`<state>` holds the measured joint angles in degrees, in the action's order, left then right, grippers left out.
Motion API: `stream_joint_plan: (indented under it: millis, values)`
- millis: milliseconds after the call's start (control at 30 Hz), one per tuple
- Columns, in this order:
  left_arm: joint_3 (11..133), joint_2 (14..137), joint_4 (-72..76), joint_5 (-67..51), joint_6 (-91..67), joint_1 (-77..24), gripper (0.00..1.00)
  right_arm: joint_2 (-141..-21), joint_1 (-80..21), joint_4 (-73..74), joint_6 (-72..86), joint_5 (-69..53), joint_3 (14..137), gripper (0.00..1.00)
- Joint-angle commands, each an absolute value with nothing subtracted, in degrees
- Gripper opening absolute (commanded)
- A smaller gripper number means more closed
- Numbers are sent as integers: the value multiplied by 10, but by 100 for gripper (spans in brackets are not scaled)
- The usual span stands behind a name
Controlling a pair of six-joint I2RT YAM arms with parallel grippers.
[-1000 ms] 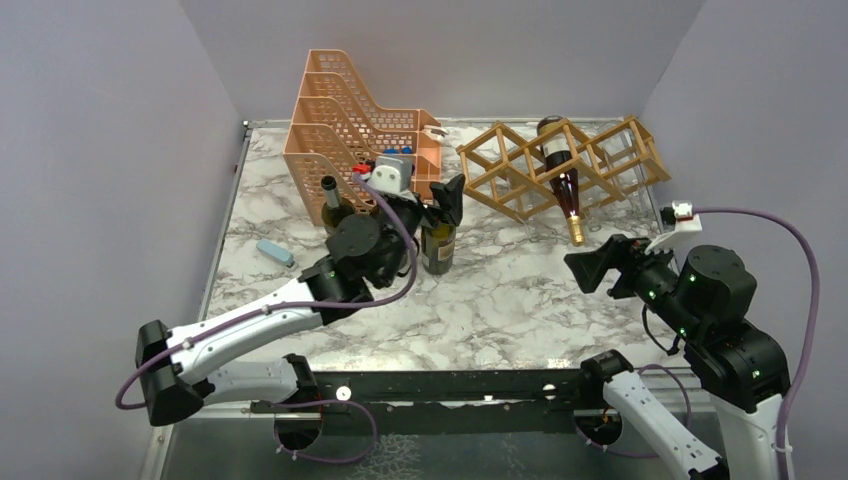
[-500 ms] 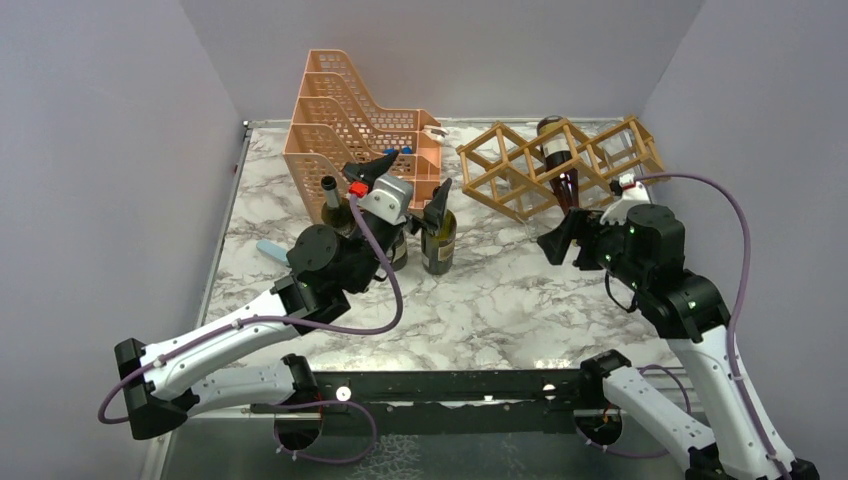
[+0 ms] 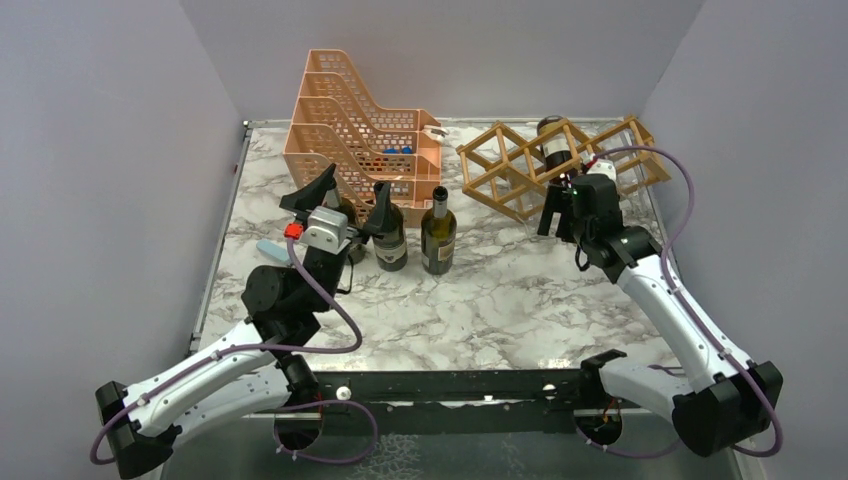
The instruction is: Take the wine bottle off the wine rack
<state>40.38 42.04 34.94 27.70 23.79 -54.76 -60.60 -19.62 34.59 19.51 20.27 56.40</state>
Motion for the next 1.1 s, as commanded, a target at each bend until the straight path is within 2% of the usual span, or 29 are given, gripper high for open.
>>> stream_joint_plan:
  millis: [0,200,300,600,767,900,1067]
  values:
    - [361,416,416,265,253,-520,91,-626,-167,252,202,233,546,90]
    - [345,405,422,241,186,-496,90,-673,-96,183,183,173,523,84]
    - [344,401,422,243,185,-496,90,-683,-63,131,165,103,499,79]
    - [340,400,422,240,185,-496,90,-729,-49,40,154,12,470,71]
    - [336,393,423,238,186,-496,87,-742,-49,-11,155,16,445,70]
    - [338,396,422,240,192,-494,87,-755,-49,-62,179,-10,426,63]
    - [336,394,422,233,187,-493,87,-760,-49,-128,203,-30,408,61]
